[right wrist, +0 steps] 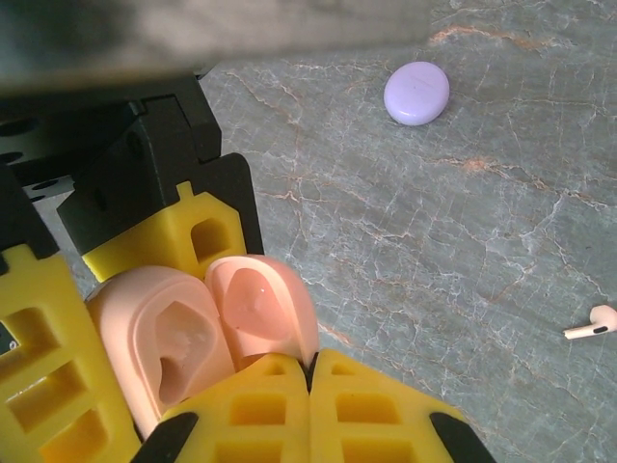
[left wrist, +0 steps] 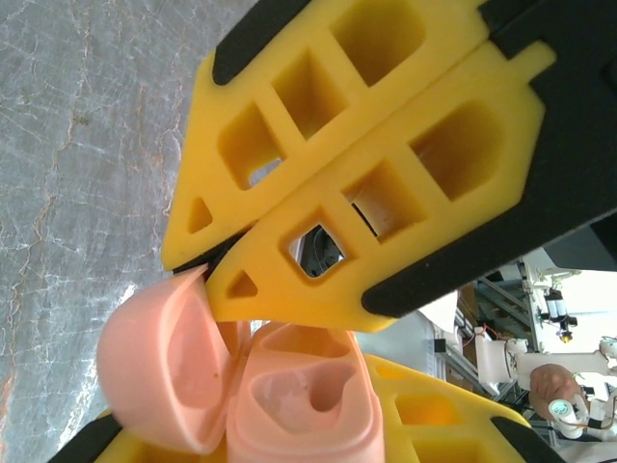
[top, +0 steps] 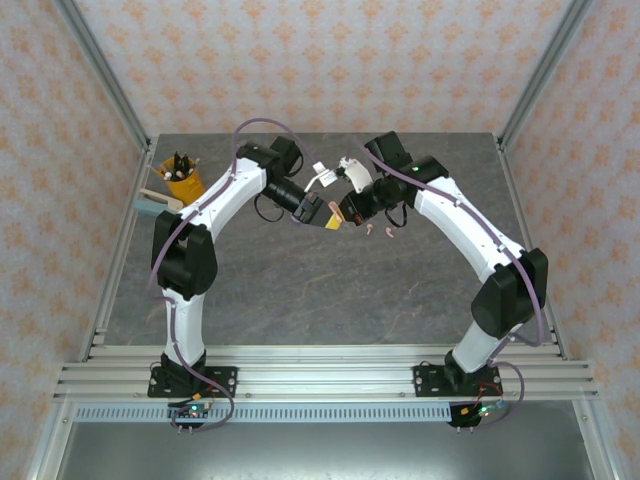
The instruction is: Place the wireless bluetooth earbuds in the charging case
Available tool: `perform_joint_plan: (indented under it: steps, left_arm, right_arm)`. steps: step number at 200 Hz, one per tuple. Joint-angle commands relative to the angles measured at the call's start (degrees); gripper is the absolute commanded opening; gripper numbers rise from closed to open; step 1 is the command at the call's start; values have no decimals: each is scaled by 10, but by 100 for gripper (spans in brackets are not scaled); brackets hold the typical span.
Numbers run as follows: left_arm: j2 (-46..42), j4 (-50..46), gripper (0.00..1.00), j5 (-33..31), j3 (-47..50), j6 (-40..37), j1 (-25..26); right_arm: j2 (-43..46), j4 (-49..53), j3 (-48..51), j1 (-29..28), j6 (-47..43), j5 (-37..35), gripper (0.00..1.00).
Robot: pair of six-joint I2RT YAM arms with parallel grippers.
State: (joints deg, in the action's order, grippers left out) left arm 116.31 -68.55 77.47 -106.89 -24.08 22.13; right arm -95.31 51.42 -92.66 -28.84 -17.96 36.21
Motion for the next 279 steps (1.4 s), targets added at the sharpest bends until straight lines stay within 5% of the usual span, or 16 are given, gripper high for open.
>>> perform_joint_plan:
  steps: [1, 28, 85, 153, 187, 237, 279]
  left_arm:
    - [-12, 10, 11, 12, -21, 0, -1]
    - [-35, 40, 3, -16, -6, 21, -1]
    - [-131, 168, 0, -114, 64, 92, 1]
    - [-256, 374, 0, -309, 175, 183, 34]
    - [-302, 468, 0, -404, 230, 198, 59]
    - [-396, 756, 0, -580, 424, 195, 98]
    - [-427, 917, 0, -605, 541, 216, 106]
  right_arm:
    - [26, -7, 14, -1, 8, -30, 15]
    - [63, -26, 27, 29, 39, -18, 38]
    - [194, -88, 115, 91, 151, -30, 61]
    - [215, -86, 164, 95, 337, -239, 64]
    - [180, -86, 192, 95, 421, -287, 65]
    - [121, -77, 192, 95, 469, -339, 65]
    - [62, -66, 168, 97, 492, -352, 65]
